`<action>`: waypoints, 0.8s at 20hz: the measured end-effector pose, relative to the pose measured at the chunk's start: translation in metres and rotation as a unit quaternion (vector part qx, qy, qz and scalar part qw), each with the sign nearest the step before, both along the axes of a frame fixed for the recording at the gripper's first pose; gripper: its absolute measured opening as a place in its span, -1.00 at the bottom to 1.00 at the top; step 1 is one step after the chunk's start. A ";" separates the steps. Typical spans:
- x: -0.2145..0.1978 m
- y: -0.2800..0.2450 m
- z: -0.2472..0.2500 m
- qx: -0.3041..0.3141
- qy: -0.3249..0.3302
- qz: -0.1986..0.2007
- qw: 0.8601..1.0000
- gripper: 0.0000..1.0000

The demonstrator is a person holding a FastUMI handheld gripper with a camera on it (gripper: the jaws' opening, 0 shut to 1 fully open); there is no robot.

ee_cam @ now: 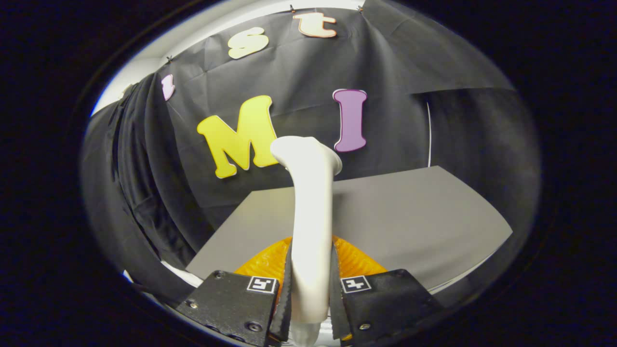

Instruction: Iron the clothes twice with a garment steamer, once on the left side and once on the right side.

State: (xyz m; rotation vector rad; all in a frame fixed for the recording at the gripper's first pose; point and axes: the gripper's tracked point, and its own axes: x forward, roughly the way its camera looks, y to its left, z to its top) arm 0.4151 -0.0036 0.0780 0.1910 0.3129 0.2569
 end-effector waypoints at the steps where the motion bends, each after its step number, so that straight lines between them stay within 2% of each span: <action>1: -0.009 0.001 0.008 0.002 -0.007 -0.005 1.000 -0.29; 6: -0.064 0.028 0.058 0.013 -0.049 -0.008 0.999 -0.29; 11: -0.118 0.075 0.116 0.021 -0.102 0.006 0.995 -0.30; 16: -0.151 0.127 0.154 0.027 -0.135 0.017 0.990 -0.30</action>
